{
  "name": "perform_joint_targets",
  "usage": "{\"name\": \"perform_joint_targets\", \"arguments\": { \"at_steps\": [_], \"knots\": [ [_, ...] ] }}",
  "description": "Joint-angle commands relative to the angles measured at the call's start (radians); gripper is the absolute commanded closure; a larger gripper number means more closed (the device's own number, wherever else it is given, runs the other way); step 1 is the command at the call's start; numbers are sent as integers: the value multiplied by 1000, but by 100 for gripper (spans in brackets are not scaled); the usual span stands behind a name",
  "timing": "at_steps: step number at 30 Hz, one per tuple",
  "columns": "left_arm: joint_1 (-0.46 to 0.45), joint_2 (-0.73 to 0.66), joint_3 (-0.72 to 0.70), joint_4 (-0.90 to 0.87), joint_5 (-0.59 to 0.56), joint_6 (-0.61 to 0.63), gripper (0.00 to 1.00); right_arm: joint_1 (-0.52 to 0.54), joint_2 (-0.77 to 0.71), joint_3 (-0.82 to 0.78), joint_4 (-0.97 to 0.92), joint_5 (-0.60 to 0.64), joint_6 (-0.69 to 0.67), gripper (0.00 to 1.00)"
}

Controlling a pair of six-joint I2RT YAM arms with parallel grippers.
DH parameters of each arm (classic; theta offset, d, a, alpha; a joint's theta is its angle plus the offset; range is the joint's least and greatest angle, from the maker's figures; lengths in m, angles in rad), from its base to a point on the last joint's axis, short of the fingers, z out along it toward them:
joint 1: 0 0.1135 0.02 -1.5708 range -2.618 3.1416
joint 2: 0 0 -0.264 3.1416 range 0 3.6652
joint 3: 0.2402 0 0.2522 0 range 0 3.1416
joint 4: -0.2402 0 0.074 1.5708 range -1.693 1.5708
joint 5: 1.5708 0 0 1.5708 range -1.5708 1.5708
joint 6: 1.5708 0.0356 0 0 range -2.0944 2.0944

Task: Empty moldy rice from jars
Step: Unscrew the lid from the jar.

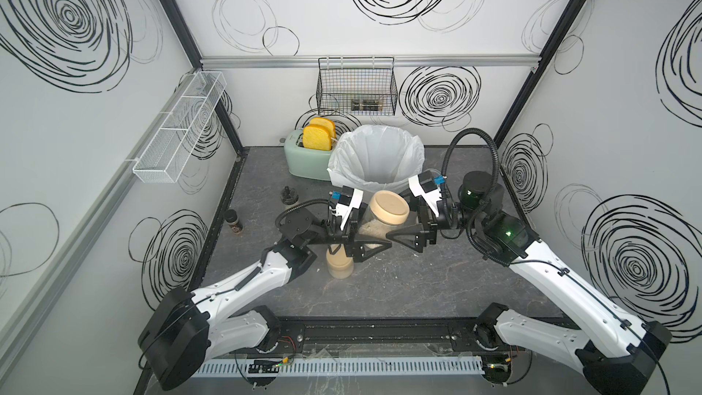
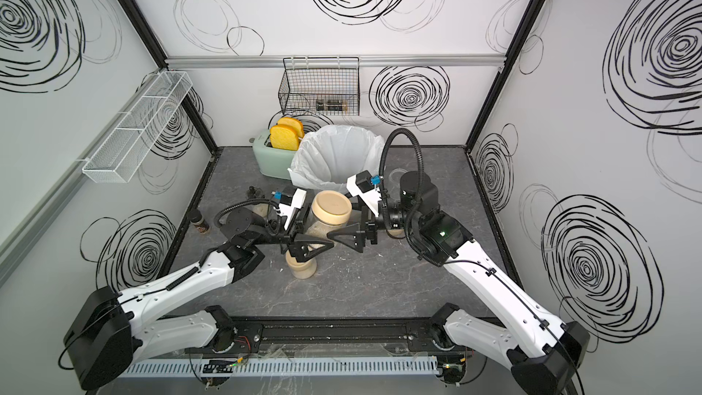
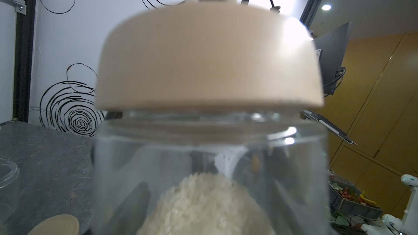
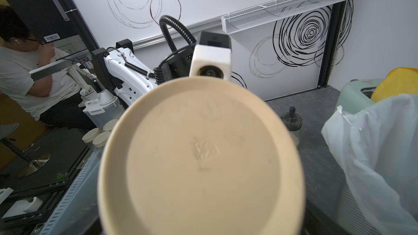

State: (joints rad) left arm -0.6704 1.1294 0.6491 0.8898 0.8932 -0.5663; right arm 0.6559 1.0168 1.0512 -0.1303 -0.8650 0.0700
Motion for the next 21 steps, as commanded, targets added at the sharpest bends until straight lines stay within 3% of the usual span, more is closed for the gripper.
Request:
{"name": "perform_joint_targets", "arguments": {
  "at_steps": [1, 10, 21],
  "knots": [
    [14, -79, 40, -8, -84, 126, 15, -16, -28, -23, -45, 32, -13, 2],
    [-33, -179, 102, -498, -532, 501, 16, -44, -84, -54, -72, 75, 20, 2],
    [-245, -158, 93, -535, -1115, 716, 16, -48, -66, -37, -31, 163, 104, 2]
  ]
}}
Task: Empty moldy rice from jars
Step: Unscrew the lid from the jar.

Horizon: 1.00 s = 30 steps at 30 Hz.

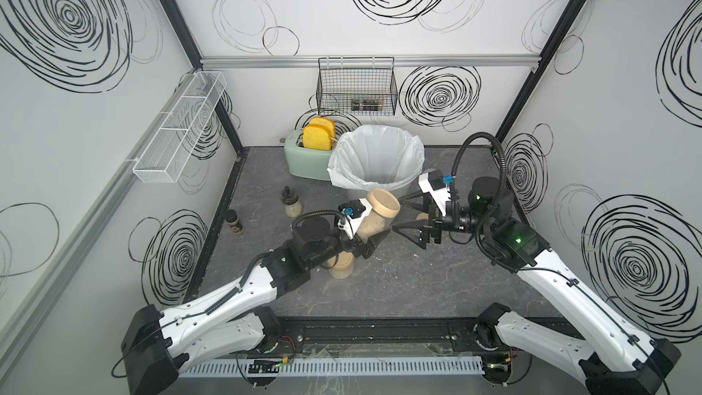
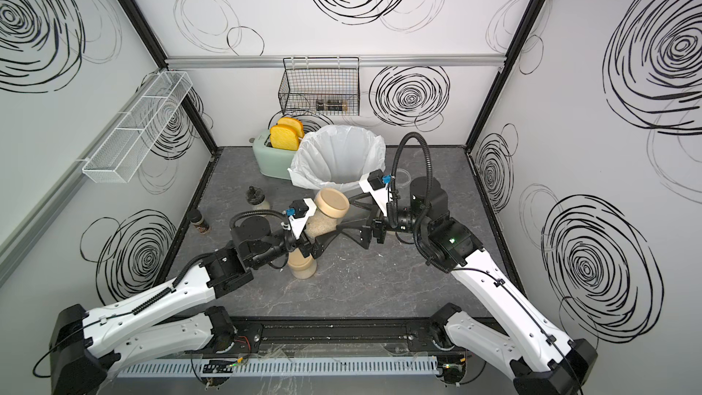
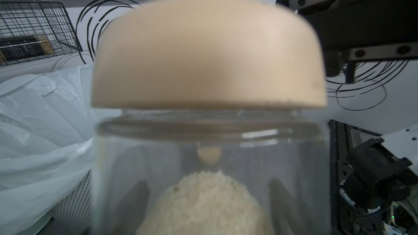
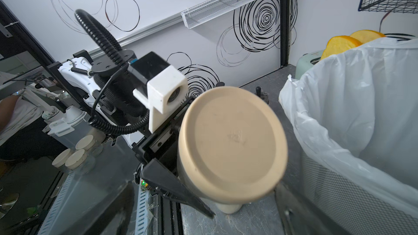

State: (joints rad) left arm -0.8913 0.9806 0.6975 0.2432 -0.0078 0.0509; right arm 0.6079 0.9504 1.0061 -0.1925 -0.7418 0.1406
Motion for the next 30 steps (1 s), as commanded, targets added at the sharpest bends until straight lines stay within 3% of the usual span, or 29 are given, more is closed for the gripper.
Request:
{"name": "perform_joint_targets", "arguments": {
  "at_steps": [1, 9, 30],
  "knots": [
    [-34, -12, 35, 126, -247, 110, 16, 0, 4, 7, 31, 66, 45, 2],
    [-109, -20, -5, 205, -367, 192, 16, 0, 32, -15, 111, 110, 132, 2],
    [-172, 15, -21, 291, -393, 264, 16, 41, 123, 11, 178, 91, 202, 2]
  ]
}}
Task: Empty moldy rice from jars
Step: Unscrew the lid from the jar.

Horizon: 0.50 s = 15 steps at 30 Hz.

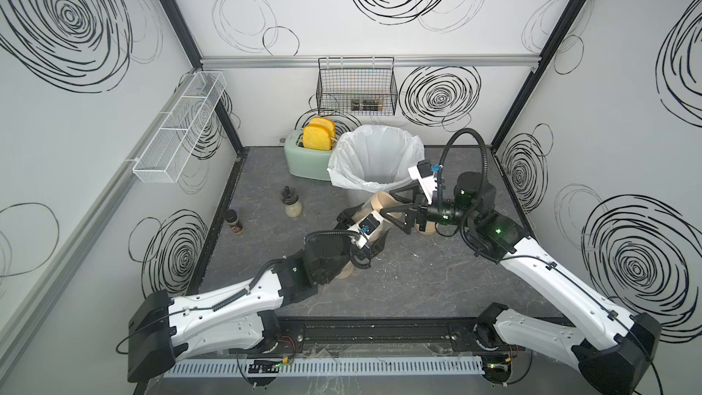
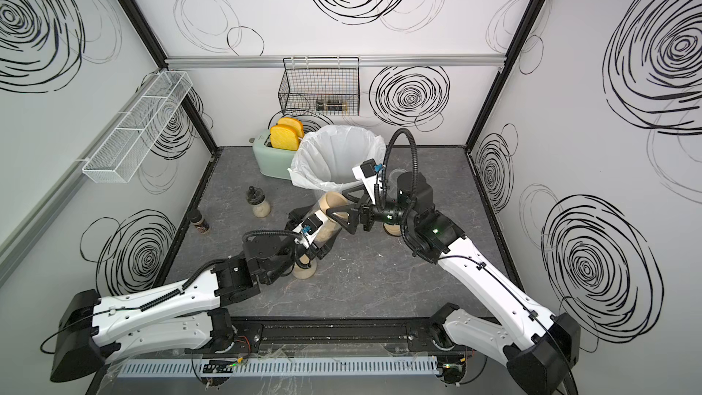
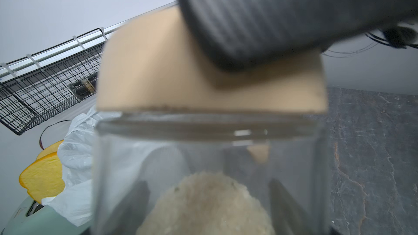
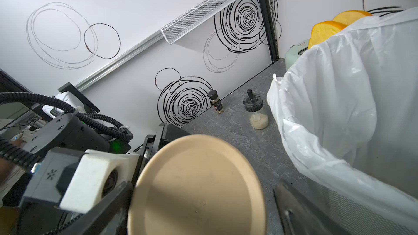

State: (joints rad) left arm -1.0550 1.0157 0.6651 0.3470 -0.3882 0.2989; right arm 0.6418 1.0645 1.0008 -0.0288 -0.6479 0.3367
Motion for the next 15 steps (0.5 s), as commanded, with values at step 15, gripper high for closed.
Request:
{"name": "perform_joint_targets", "arguments": {
  "at_steps": [15],
  "knots": [
    [75, -73, 41, 113, 249, -118, 16, 7, -7, 2, -9, -27, -41, 21]
  ]
}}
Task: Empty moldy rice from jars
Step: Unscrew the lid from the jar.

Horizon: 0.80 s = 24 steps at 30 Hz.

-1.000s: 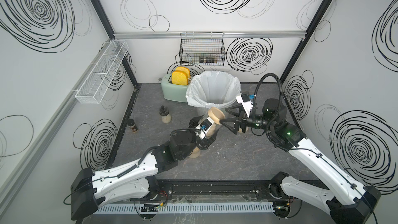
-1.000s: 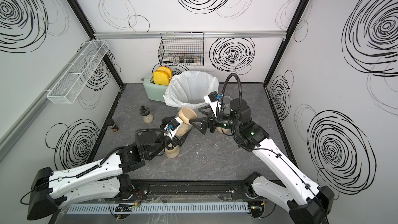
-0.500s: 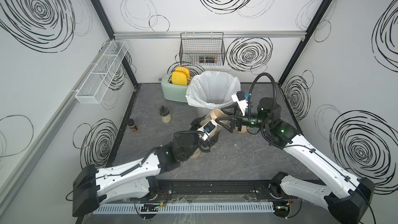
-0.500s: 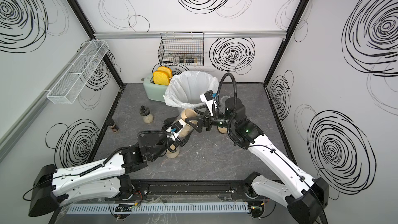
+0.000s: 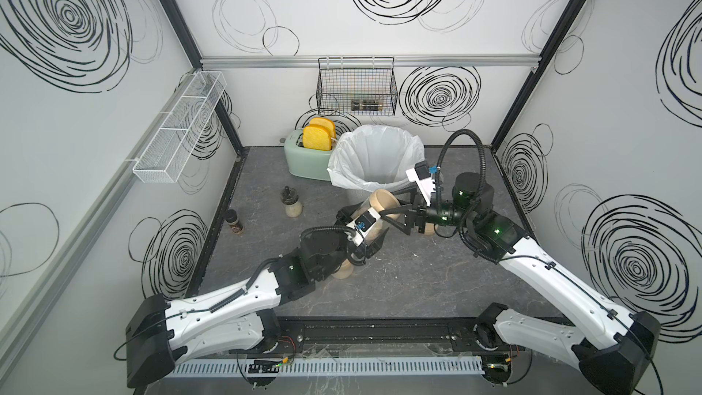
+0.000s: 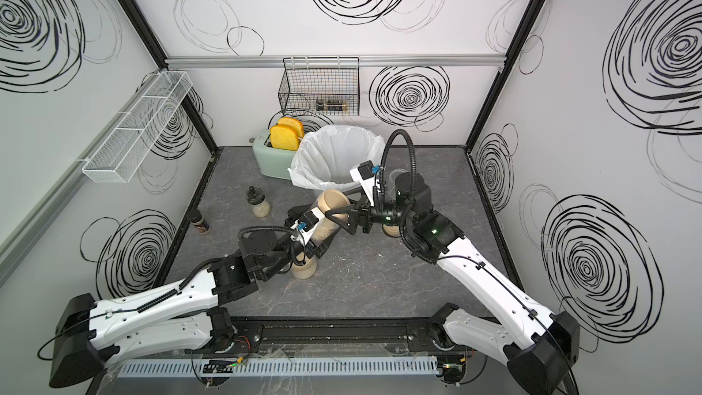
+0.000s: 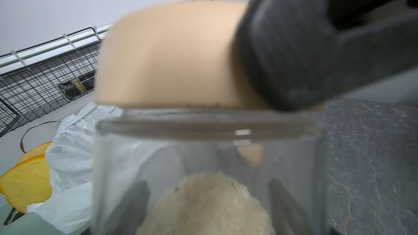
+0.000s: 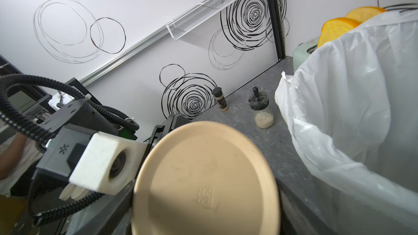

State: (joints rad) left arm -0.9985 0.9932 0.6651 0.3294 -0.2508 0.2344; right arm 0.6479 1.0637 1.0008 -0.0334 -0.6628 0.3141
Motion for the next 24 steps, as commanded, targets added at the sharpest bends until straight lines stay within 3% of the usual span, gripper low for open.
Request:
{"name": "perform_joint_targets", "arguments": {
  "at_steps": [1, 8, 13, 16, 24],
  "knots": [
    [33, -53, 46, 118, 162, -69, 16, 1, -5, 3, -5, -20, -21, 23],
    [139, -57, 89, 57, 577, -181, 16, 0, -7, 12, -4, -94, -77, 29],
    [233, -36, 95, 158, 921, -348, 15, 0, 0, 47, -26, -198, -153, 29],
    [271, -19, 84, 294, 1051, -471, 15, 0, 7, 69, -40, -264, -192, 29],
    [289, 57, 97, 542, 1262, -701, 15, 1, 26, 102, -69, -379, -273, 29]
  ]
}}
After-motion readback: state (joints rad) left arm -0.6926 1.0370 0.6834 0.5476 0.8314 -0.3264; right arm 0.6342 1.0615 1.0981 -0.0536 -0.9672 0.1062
